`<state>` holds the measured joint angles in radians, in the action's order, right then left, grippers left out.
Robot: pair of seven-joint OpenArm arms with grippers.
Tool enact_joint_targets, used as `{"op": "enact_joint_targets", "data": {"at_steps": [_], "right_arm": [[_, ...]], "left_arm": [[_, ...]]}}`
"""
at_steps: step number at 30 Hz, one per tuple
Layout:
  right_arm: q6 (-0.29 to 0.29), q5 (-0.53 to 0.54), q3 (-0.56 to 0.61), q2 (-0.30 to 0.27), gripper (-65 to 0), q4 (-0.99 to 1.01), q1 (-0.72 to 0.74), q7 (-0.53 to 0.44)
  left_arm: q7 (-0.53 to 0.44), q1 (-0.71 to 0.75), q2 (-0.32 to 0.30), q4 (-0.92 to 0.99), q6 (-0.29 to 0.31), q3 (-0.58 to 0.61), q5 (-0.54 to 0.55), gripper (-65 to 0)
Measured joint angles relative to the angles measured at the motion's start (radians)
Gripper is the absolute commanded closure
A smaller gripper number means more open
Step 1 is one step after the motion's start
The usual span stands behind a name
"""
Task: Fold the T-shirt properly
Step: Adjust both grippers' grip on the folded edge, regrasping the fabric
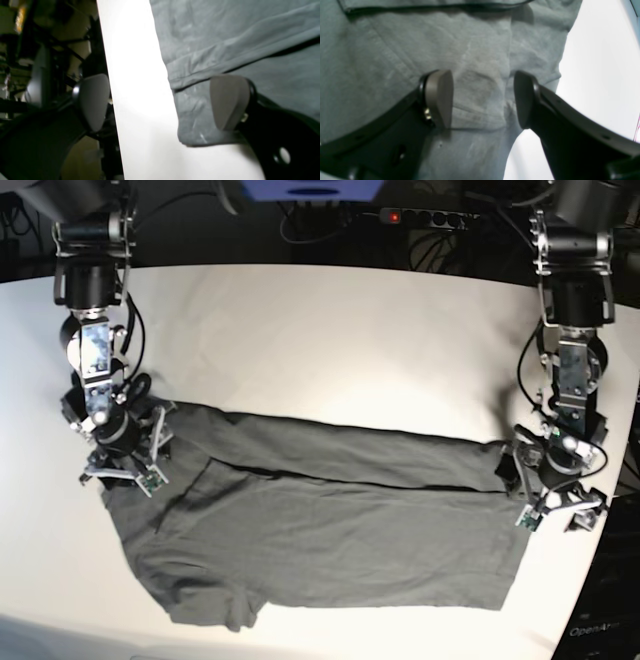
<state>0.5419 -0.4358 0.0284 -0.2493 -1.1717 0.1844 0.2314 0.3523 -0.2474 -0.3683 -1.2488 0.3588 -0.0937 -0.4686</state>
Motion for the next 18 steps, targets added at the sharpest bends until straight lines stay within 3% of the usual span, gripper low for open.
{"op": "enact_joint_targets", "data": {"at_steps": [12, 14, 18], "right_arm": [[0.008, -0.005, 0.0, -0.033, -36.4, -0.088, 0.0, 0.021], [0.008, -0.003, 0.0, -0.033, -30.2, -0.103, 0.001, 0.019], [0.011, -0.003, 0.0, -0.031, -8.0, -0.16, -0.008, 0.032]], "left_arm": [[0.003, 0.1, 0.005, -0.032, -0.002, 0.0, 0.001, -63.0], [0.003, 0.103, 0.005, -0.028, 0.0, 0.0, 0.001, -63.0], [0.001, 0.104, 0.005, -0.035, -0.011, -0.002, 0.001, -63.0]]}}
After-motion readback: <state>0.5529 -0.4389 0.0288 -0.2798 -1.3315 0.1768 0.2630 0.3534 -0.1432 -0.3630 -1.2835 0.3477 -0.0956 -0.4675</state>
